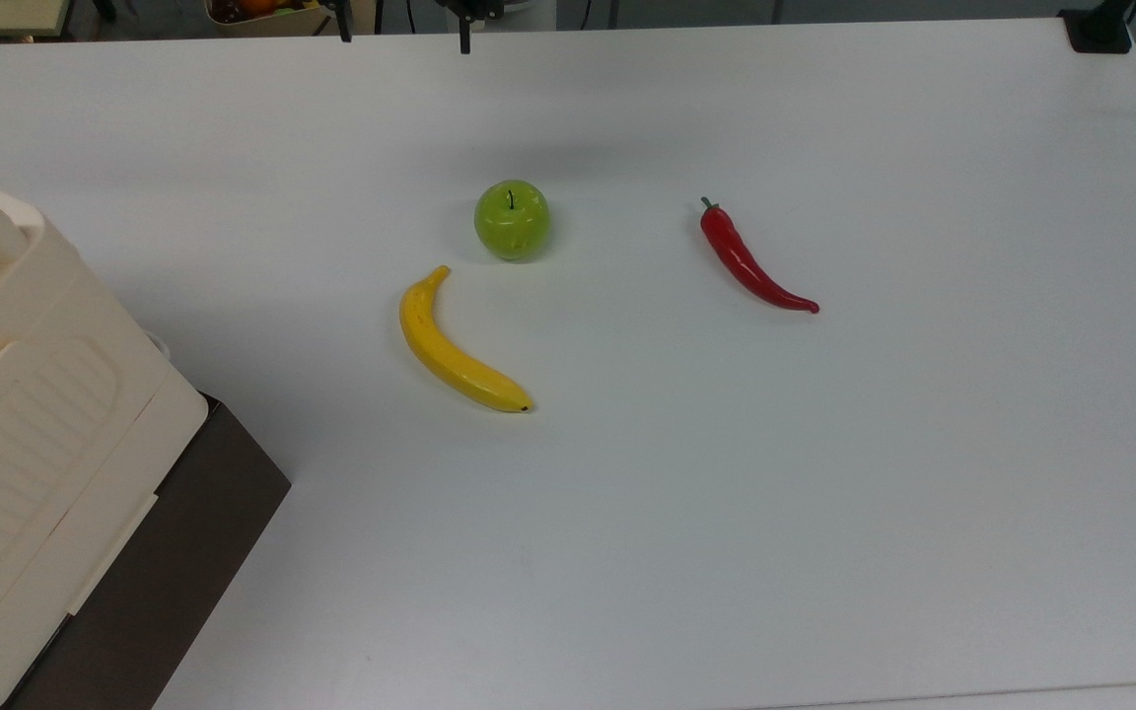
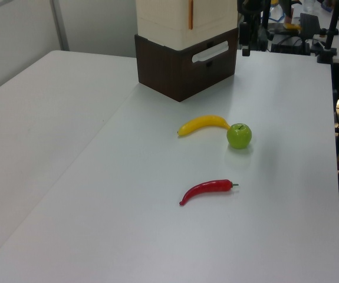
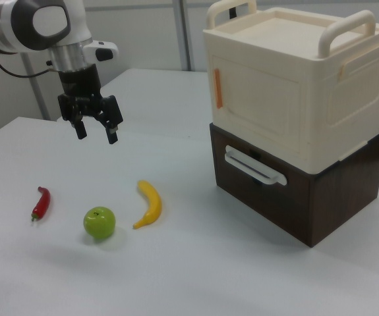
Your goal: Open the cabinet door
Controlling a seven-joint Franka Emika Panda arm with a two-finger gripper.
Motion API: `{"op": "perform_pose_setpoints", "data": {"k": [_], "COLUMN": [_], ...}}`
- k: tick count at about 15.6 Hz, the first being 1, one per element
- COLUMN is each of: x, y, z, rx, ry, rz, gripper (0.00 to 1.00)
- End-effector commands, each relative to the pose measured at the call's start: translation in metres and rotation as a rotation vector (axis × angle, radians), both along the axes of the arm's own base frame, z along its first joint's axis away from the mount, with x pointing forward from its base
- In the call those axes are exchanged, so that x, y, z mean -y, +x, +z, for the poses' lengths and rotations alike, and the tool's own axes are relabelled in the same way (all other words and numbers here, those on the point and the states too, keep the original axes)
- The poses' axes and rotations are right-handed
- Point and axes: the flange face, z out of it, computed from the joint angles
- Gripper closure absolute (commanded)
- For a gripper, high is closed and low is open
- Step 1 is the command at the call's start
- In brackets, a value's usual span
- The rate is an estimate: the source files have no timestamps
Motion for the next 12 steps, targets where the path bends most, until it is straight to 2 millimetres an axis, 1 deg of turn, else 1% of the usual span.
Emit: {"op": "perform_pose_setpoints", "data": {"k": [1,5,11,12], "x": [0.004,0.007,0.013,0.020], "y": [0.003,0.013,0.021,0.027], "z": [-0.002,-0.005,-0.009,-0.001], "rx": [0.016,0.017,0.018,0.054], "ry": [-0.002,-0.013,-0.018,-0.016], "rz": [-0.017,-0.022,-0.035,-0.055], "gripper": [0.00,0.00,0.00,0.00]}}
